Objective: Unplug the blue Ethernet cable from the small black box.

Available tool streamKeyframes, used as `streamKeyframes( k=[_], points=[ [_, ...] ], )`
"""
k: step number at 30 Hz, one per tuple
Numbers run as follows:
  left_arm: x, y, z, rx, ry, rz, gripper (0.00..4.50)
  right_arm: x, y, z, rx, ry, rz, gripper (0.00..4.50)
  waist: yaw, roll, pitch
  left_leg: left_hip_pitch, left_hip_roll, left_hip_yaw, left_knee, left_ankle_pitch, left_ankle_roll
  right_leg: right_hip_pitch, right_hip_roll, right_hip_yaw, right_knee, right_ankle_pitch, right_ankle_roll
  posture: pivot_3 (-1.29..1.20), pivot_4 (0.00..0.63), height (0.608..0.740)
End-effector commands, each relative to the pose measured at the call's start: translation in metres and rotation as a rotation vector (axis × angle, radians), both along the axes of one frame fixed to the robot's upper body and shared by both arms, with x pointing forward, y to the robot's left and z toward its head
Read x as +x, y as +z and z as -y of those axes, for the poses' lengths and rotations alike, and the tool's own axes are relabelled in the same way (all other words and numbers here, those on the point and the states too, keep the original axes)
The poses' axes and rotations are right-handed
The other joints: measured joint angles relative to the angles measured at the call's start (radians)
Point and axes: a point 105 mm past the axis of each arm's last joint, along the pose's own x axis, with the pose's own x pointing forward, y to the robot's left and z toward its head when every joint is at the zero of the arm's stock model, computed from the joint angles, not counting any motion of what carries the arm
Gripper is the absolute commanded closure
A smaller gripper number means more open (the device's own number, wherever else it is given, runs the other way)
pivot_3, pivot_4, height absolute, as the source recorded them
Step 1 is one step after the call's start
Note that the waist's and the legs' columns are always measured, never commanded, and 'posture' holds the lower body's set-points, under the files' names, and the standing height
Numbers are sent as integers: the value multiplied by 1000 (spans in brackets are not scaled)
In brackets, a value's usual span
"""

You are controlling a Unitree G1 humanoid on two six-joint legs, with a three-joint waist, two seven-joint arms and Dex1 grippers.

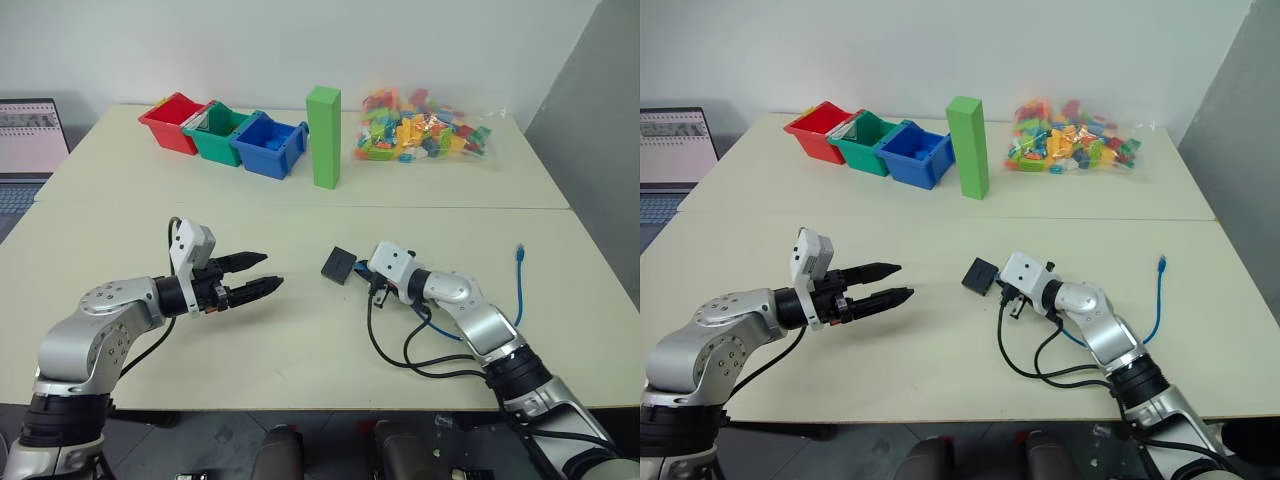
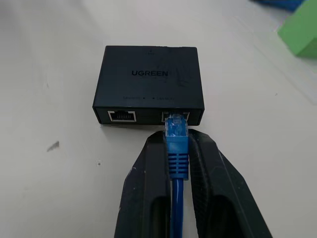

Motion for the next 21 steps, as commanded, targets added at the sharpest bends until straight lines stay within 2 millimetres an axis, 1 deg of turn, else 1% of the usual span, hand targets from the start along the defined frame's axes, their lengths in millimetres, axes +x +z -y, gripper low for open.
streamKeyframes(
  k=[1,3,6,14,16,17,18,19,20,21],
  points=[
    [-16,18,11,-150,-133,-127,801,-26,51,-25,5,272,258,4278,-4,0,0,0,0,0,0,0,0,0,0,0,0,0,0,0,150,740],
    [-23,22,16,-184,-191,-181,801,-36,62,-31,23,351,303,4278,-13,0,0,0,0,0,0,0,0,0,0,0,0,0,0,0,150,740],
    [-26,23,22,-208,-217,-223,801,-49,79,-39,45,447,370,4278,-15,0,0,0,1,-1,0,0,0,0,0,-1,1,0,0,0,150,740],
    [-23,34,32,-288,-235,-231,801,-61,90,-48,47,521,408,4278,-10,0,0,1,0,-2,1,0,0,1,0,-1,1,0,0,0,150,740],
    [-23,34,33,-298,-238,-236,1174,-63,91,-49,46,527,417,4278,-7,0,0,1,0,-2,1,0,0,1,0,-1,1,0,0,0,150,740],
    [-23,34,33,-305,-240,-242,1216,-63,92,-49,44,528,420,4278,-7,0,0,1,0,-1,1,0,0,1,0,-1,1,0,0,0,150,740],
    [-23,33,34,-304,-241,-244,1397,-64,92,-49,44,529,421,4278,-7,0,0,1,0,-1,1,0,0,1,0,-1,2,0,0,0,150,740],
    [-24,33,34,-302,-242,-246,1734,-64,92,-49,44,529,421,4278,-7,0,0,1,0,-1,1,0,0,1,0,-1,2,0,0,0,150,740],
    [-25,32,34,-303,-243,-248,1893,-65,92,-49,45,530,421,4278,-7,0,0,1,0,-1,1,0,0,1,0,-1,2,0,0,0,150,740],
    [-25,32,34,-302,-245,-250,2194,-65,92,-49,45,530,422,4278,-7,0,0,1,0,-1,1,0,0,1,0,-1,2,0,0,0,150,740]
  ],
)
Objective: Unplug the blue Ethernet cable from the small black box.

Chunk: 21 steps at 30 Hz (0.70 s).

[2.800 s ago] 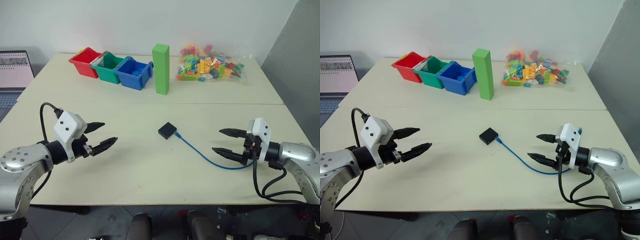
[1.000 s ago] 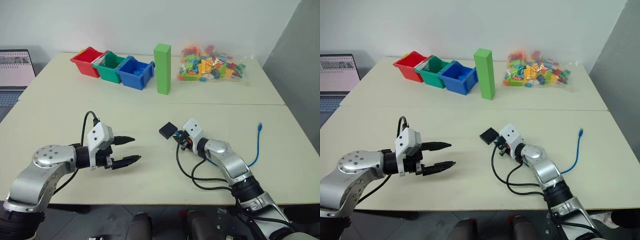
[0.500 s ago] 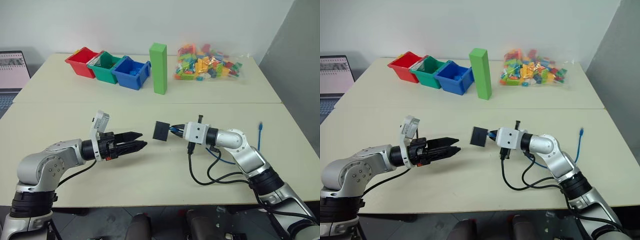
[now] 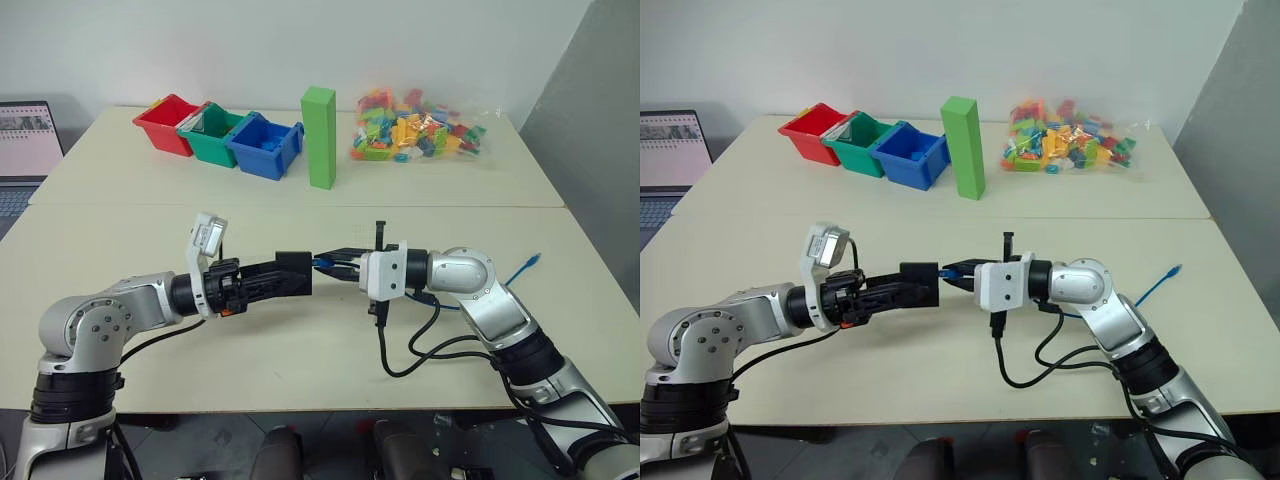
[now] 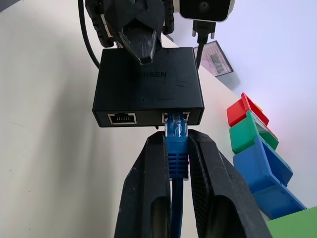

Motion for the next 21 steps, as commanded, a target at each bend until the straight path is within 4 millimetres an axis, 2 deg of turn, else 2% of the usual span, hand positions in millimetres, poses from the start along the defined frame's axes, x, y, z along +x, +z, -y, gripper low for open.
streamKeyframes(
  k=[1,3,7,12,14,15,17,20,21],
  points=[
    [-4,9,2,-17,-17,36,2442,-8,20,-3,35,36,69,4278,0,0,0,0,0,0,0,0,0,0,0,0,0,0,0,0,150,740],
    [-4,8,2,-14,-17,34,2959,-9,19,-3,34,37,68,4278,1,0,0,0,0,0,0,0,0,0,0,0,0,0,0,0,150,740],
    [-4,6,3,-5,-16,29,3645,-12,14,-2,-2,47,58,4278,1,0,0,0,0,0,0,0,0,0,0,0,0,0,0,0,150,740],
    [-11,3,6,25,-65,37,3700,-20,1,1,-88,81,65,4278,2,0,0,0,0,0,0,0,0,0,0,0,0,0,0,0,150,740],
    [-13,2,7,35,-78,47,3700,-23,-1,3,-102,93,49,3574,2,0,0,0,0,0,0,0,0,0,0,0,0,0,0,0,150,740],
    [-14,2,7,40,-82,50,3700,-25,-1,4,-108,97,39,3429,3,0,0,0,0,0,0,0,0,0,0,0,0,0,0,0,150,740],
    [-14,1,6,47,-85,57,3700,-28,0,7,-117,102,14,2866,5,0,0,0,0,0,0,0,0,0,0,0,0,0,0,0,150,740],
    [-15,-7,5,88,-103,68,3700,-36,5,15,-94,106,-130,2142,7,0,0,0,0,0,0,0,0,0,0,0,0,0,0,0,150,740],
    [-16,-9,4,95,-114,74,3700,-38,8,17,-59,96,-210,2098,7,0,0,0,0,0,0,0,0,0,0,0,0,0,0,0,150,740]
  ],
)
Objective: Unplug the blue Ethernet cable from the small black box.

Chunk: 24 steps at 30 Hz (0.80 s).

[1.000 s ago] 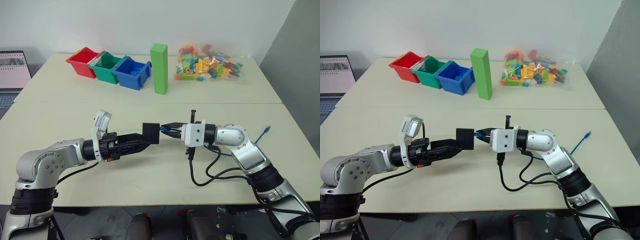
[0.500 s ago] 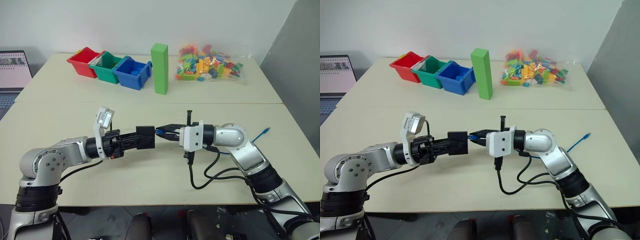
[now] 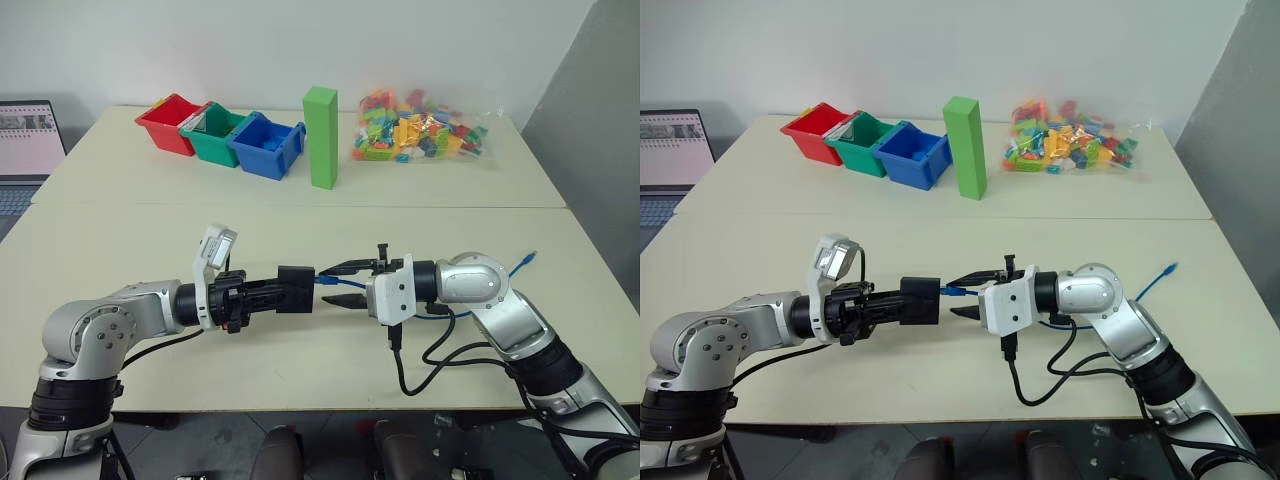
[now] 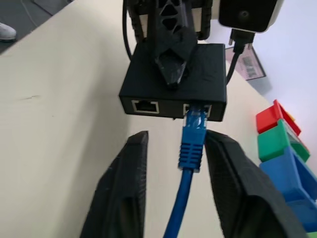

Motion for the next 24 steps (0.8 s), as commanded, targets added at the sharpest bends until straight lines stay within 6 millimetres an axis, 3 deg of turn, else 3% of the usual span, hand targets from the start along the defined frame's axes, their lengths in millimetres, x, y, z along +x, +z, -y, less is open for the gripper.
streamKeyframes(
  k=[1,7,13,24],
  points=[
    [-5,0,-2,43,-45,68,3700,-14,21,8,96,-7,-192,2098,1,0,0,0,0,0,0,0,0,0,0,0,0,0,0,0,150,740],
    [-8,3,-2,1,-90,109,3700,-15,21,17,234,-92,-656,2098,2,0,0,0,0,0,0,0,0,0,0,0,0,0,0,0,150,740],
    [-8,11,-6,-67,-94,104,3700,-20,10,12,321,-114,-988,2098,-1,0,0,0,0,0,0,0,0,-1,0,0,0,-1,1,0,150,740],
    [-12,10,-12,-89,-86,91,3700,-14,14,5,422,-98,-1200,2098,-1,0,0,-1,0,0,-1,0,0,-1,0,0,-1,-3,5,0,150,740]
  ],
)
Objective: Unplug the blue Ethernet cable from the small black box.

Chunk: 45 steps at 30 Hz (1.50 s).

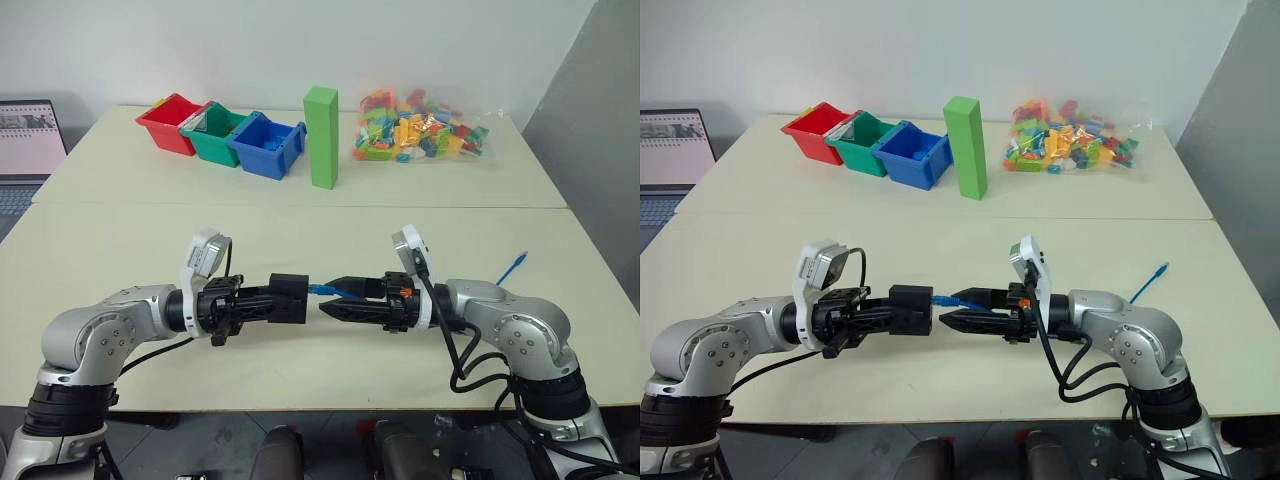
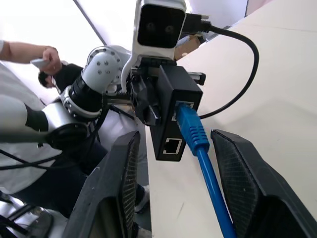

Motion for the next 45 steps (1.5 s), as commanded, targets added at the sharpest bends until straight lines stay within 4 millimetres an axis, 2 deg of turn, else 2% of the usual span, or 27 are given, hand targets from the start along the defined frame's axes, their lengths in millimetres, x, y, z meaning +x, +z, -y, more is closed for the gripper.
streamKeyframes(
  k=[1,7,26,27,28,34,35,37,45],
  points=[
    [-1,8,-4,-25,4,34,3700,2,11,0,43,7,-3,2098,0,0,0,0,0,0,0,0,0,0,0,0,0,0,0,0,150,740],
    [-2,7,-4,-32,7,34,3700,8,11,-6,56,-14,-20,2098,-3,0,0,0,0,0,0,0,0,0,0,0,-1,0,0,0,150,740],
    [-2,5,-2,-33,3,37,3700,4,8,-12,16,9,2,2098,-6,0,0,-1,0,0,-1,0,0,0,0,0,-2,0,0,0,150,740],
    [-3,5,-1,-32,2,37,3700,4,9,-12,18,10,1,2463,-6,0,0,-1,0,0,-1,0,0,0,0,0,-2,0,0,0,150,740],
    [-3,4,-1,-31,2,36,3700,4,9,-12,18,12,0,2549,-6,0,0,-1,0,0,-1,0,0,0,0,0,-2,0,0,0,150,740],
    [-5,1,0,-13,-12,40,3700,1,10,-10,26,41,-22,3852,-7,0,0,-1,0,0,-1,0,0,0,0,0,-2,0,0,0,150,740],
    [-5,1,0,-12,-12,39,3700,0,11,-10,26,46,-25,4175,-7,0,0,-1,0,0,-1,0,0,0,0,0,-2,0,0,0,150,740],
    [-6,-1,0,-6,-15,40,3700,-1,10,-10,20,53,-26,4471,-6,0,0,-1,0,0,-1,0,0,-1,0,0,-2,0,0,0,150,740],
    [-8,-3,1,-1,-21,44,3701,-6,8,-12,1,81,-35,4471,-7,0,0,-2,0,0,-1,0,0,-1,0,0,-3,0,0,0,150,740]
  ],
)
